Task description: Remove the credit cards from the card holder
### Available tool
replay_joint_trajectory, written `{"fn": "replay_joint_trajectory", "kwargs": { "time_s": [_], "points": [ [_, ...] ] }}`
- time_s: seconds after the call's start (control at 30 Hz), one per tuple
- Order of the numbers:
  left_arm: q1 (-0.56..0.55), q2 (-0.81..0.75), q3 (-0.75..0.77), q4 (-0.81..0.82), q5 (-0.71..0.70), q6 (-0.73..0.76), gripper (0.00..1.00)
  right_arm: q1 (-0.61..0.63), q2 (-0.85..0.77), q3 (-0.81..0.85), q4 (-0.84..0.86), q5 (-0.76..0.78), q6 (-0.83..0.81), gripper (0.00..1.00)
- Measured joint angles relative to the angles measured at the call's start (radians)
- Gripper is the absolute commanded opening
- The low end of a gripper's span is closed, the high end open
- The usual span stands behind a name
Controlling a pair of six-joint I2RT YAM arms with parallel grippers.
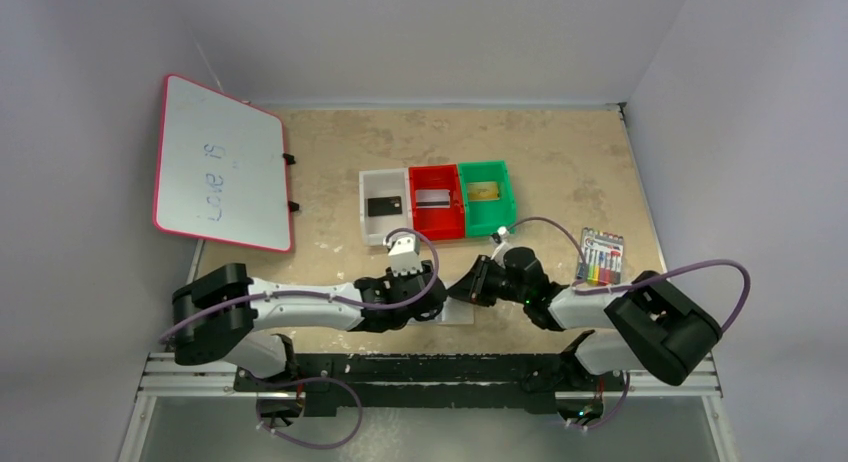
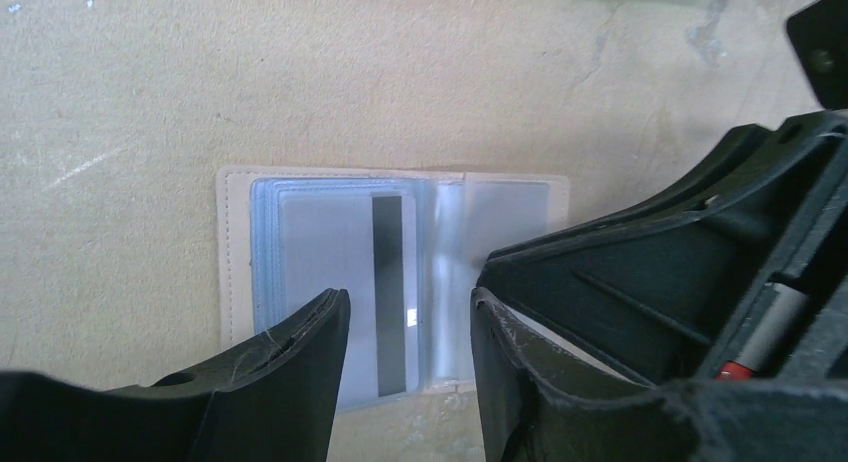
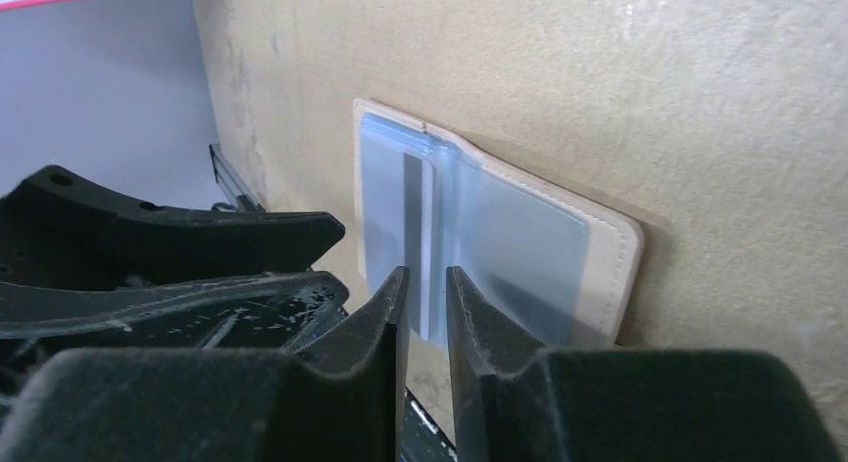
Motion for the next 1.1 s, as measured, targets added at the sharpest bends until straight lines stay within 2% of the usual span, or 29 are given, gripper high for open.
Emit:
{"fn": "replay_joint_trajectory", "kwargs": {
  "time_s": [0.27,0.53,0.73,0.9,0.97,1.1],
  "points": [
    [0.000,-0.039,-0.005,-0.060,-0.024,-0.019,0.48,0.000,0.008,0.026,0.025,-0.054,-0.048,0.31],
    [0.000,-0.011,-0.045,-0.049,-0.006,-0.035,0.47,0.001,0.142,0.050,0.087,-0.122,-0.069,0.31],
    [0.000,0.009,-0.051,-0.016,0.001,-0.035,0.42,0.002,0.208,0.050,0.155,-0.151,-0.061,0.31],
    [0.000,0.021,-0.051,0.001,0.000,-0.032,0.39,0.002,0.241,0.050,0.195,-0.157,-0.048,0.20],
    [0.000,0.022,-0.050,-0.003,-0.004,-0.032,0.41,0.002,0.248,0.050,0.202,-0.156,-0.042,0.10],
    [0.000,0.026,-0.031,-0.038,-0.011,-0.034,0.44,0.002,0.253,0.048,0.205,-0.150,-0.027,0.00]
  ]
}}
